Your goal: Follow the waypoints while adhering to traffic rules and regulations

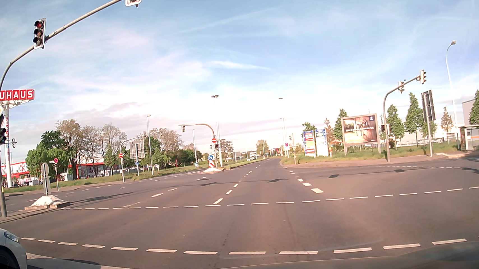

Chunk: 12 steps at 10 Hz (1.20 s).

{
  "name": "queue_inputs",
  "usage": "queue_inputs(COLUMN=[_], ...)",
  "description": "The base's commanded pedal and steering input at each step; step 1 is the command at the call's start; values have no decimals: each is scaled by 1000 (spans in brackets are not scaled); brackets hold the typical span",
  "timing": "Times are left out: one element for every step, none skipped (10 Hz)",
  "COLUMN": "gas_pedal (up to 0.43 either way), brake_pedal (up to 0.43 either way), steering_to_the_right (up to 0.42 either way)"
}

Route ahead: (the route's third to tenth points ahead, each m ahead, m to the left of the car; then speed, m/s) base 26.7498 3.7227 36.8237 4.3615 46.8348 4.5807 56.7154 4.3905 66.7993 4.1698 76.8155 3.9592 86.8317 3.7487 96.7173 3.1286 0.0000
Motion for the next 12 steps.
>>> queue_inputs(gas_pedal=[0,0,0,0,0,0,0,0,0,0,0,0], brake_pedal=[122,122,122,122,116,116,116,116,116,116,116,116], steering_to_the_right=[-6,-6,-5,-5,-5,-5,-6,-6,-5,-6,-6,-6])
